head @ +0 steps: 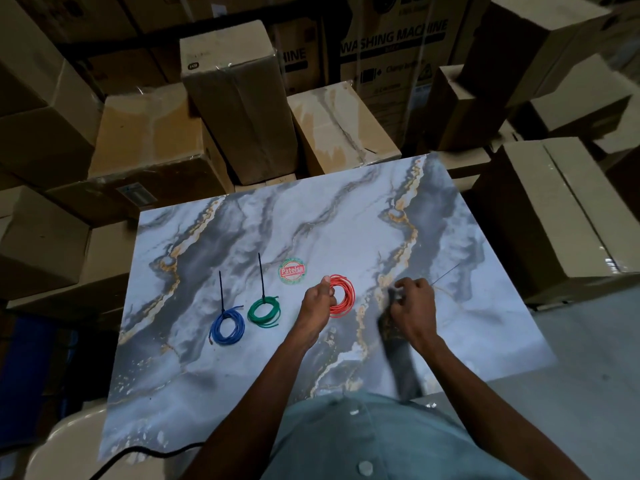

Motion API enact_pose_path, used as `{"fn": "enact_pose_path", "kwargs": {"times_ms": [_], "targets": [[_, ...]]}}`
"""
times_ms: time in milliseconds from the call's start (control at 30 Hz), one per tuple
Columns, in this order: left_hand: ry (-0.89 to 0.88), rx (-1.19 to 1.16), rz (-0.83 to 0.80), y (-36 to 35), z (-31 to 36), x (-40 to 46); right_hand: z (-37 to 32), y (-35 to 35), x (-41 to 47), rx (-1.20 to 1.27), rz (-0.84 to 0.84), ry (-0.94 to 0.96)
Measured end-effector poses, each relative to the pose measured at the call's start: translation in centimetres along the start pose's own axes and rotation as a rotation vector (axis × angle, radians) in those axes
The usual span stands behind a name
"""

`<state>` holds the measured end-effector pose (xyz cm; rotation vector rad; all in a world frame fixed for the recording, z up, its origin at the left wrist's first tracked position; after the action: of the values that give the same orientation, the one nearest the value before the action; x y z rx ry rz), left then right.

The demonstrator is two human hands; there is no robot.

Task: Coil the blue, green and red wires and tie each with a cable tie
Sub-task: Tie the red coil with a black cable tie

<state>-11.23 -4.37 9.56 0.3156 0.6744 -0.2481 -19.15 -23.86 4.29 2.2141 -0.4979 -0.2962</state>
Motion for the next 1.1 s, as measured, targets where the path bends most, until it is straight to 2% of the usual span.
{"fn": "enact_pose_path", "kwargs": {"times_ms": [200,500,600,733,867,1000,1100], "targets": [[0.03,0.018,-0.008,-0.9,-0.1,0.2,1.8,0.7,0.1,-0.216,-0.095,0.007],[0.018,-0.021,0.004,-1.4,0.3,-0.1,1.4,0.6,0.3,-0.283,-0.118,0.128],[-0.009,-0.053,0.016,-1.2,0.5,-0.2,0.3,0.9,0.8,-0.141,-0.087,0.164],[-0.004,-0.109,0.058,-0.8,0.6,-0.1,-3.0,1.9,1.3,0.047,-0.103,0.333],[0.016,-0.183,0.132,0.1,0.7,0.2,-5.9,2.9,1.6,0.14,-0.035,0.366],[0.007,-0.217,0.172,0.9,0.9,0.2,-8.2,3.7,2.2,0.295,-0.048,0.276],[-0.008,-0.217,0.196,1.2,1.1,0.1,-9.5,4.0,2.6,0.565,-0.154,0.141]]}}
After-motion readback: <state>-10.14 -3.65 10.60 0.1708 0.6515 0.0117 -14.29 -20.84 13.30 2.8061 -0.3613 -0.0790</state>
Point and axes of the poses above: each hand's wrist, its own x-axis towards the middle knuckle, its own y-axis out of the back of the hand, z = x × y, the point moved 1 cm from there along x, towards the middle knuckle, and after that the axes turned 10 degrees about y, right-handed, at the moved point
